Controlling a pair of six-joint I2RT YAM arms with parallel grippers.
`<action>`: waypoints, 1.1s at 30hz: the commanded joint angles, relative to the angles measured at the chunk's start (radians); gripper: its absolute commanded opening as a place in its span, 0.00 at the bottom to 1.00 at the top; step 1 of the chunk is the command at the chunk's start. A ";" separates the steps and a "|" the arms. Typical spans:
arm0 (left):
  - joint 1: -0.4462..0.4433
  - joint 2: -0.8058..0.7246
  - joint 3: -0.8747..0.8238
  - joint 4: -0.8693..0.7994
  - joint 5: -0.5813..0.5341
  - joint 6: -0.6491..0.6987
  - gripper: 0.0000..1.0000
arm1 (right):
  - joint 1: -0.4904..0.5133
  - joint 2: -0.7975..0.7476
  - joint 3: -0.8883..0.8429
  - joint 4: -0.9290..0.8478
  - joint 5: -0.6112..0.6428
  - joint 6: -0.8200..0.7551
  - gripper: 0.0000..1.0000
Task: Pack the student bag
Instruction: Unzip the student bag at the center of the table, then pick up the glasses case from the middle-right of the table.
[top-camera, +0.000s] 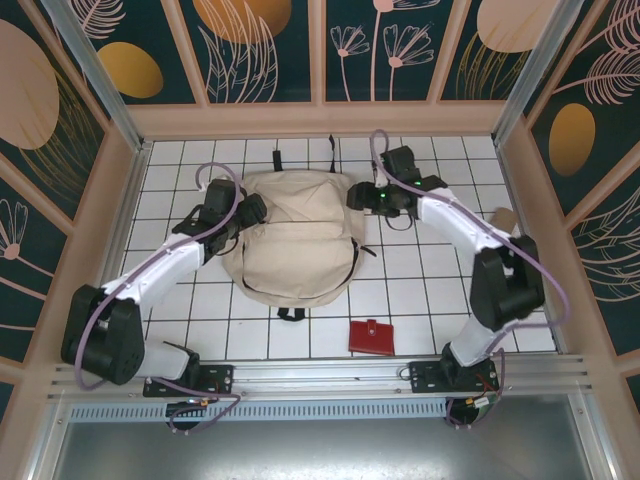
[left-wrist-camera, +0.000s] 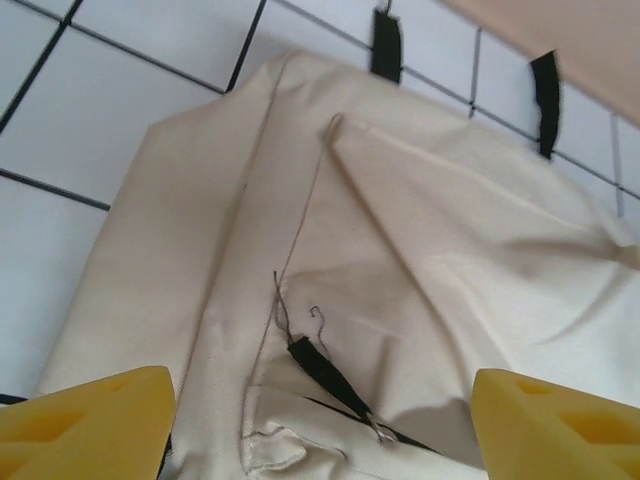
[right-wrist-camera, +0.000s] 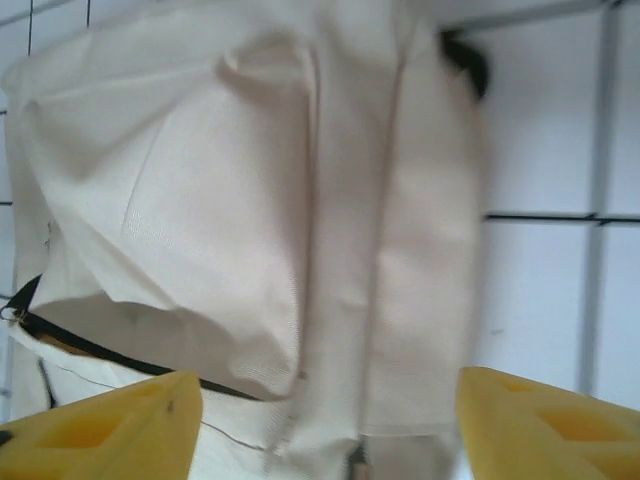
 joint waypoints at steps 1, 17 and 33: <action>0.005 -0.070 -0.037 -0.021 -0.005 0.023 0.87 | -0.064 -0.091 -0.095 -0.039 0.308 0.019 0.77; 0.005 -0.185 -0.081 -0.056 -0.011 0.091 0.99 | -0.544 0.032 -0.182 0.029 0.593 0.156 0.99; 0.005 -0.154 -0.050 -0.080 0.003 0.086 0.98 | -0.657 0.232 -0.088 0.045 0.477 0.060 0.96</action>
